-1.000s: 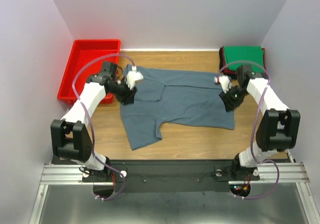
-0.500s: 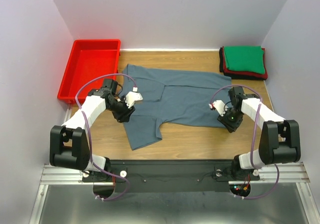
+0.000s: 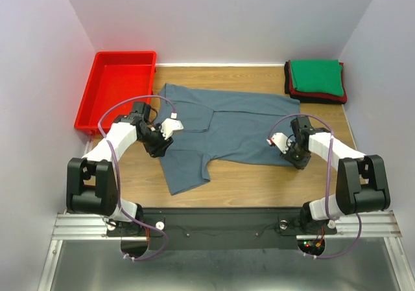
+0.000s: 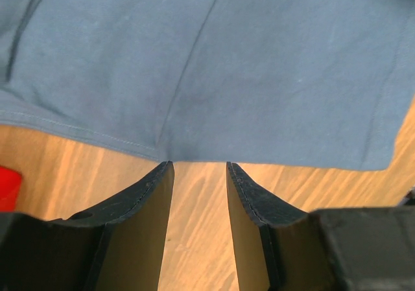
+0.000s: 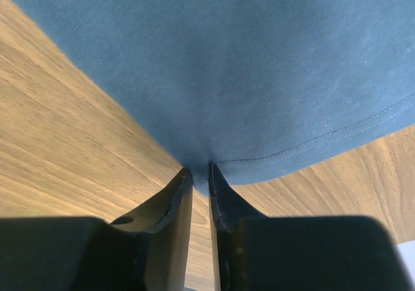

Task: Fold and stack the t-shirts
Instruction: Fold the tshirt

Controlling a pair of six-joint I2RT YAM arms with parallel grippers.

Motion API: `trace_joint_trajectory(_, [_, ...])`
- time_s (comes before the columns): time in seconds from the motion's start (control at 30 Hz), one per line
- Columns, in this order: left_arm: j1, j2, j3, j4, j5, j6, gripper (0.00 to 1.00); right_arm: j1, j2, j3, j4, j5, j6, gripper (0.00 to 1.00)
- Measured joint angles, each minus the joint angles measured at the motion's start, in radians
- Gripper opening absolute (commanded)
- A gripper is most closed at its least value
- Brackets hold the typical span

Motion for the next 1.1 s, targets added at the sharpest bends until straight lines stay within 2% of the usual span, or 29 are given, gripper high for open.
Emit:
trace_joint_trajectory(0.13, [0.001, -0.008, -0.014, 0.024, -0.010, 0.059, 0.49, 0.001, -0.009, -0.006, 0.016, 0.025, -0.005, 0.01])
trace_joint_trajectory(0.4, [-0.017, -0.025, -0.111, 0.043, -0.041, 0.179, 0.49, 0.001, -0.010, -0.007, 0.019, 0.063, -0.004, 0.01])
trace_joint_trajectory(0.63, [-0.063, -0.021, -0.151, 0.122, -0.061, 0.196, 0.48, 0.001, -0.008, -0.003, 0.018, 0.069, -0.003, 0.00])
trace_joint_trajectory(0.73, [-0.093, -0.004, -0.156, 0.160, -0.075, 0.196, 0.42, 0.001, -0.001, 0.003, 0.015, 0.073, -0.001, 0.01])
trace_joint_trajectory(0.87, [-0.113, 0.021, -0.178, 0.192, -0.105, 0.215, 0.27, 0.001, 0.011, 0.013, 0.013, 0.076, 0.001, 0.00])
trace_joint_trajectory(1.1, [-0.114, 0.018, -0.189, 0.190, -0.109, 0.262, 0.24, 0.001, 0.016, 0.017, 0.011, 0.083, 0.000, 0.00])
